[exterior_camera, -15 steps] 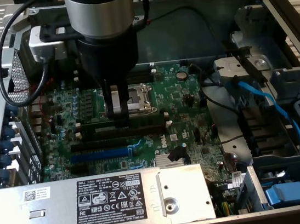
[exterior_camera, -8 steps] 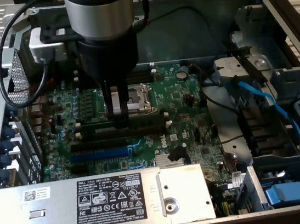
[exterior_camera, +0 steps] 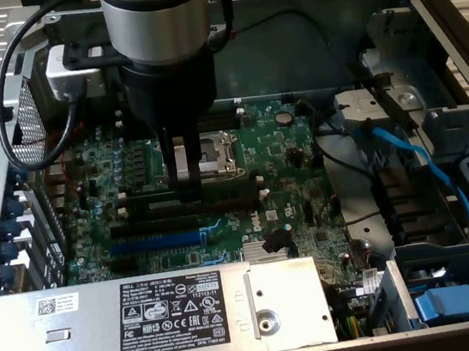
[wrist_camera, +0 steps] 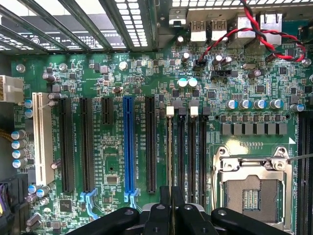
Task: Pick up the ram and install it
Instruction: 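Insert the ram into the slot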
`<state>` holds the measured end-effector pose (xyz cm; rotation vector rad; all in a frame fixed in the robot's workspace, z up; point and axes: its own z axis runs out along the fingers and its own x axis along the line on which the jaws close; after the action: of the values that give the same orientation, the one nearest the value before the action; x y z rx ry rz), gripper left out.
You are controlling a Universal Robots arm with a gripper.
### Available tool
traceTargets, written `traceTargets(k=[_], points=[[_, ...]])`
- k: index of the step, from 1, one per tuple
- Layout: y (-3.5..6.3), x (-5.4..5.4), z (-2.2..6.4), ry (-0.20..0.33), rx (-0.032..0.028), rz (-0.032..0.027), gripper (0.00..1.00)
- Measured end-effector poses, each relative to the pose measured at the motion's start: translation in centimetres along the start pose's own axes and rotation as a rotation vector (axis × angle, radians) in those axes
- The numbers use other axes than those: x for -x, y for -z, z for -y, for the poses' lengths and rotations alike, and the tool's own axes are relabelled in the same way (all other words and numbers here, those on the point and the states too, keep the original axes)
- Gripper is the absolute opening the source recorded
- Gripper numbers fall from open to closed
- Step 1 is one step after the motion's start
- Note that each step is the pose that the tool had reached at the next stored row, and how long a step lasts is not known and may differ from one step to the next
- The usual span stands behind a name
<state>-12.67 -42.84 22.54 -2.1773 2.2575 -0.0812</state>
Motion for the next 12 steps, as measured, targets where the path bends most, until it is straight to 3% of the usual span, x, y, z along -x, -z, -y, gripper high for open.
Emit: traceTargets(k=[9, 12], points=[[0.0, 0.0, 0.0, 0.0, 0.0, 0.0, 0.15], [0.0, 0.0, 0.0, 0.0, -0.0001, 0.0001, 0.27]])
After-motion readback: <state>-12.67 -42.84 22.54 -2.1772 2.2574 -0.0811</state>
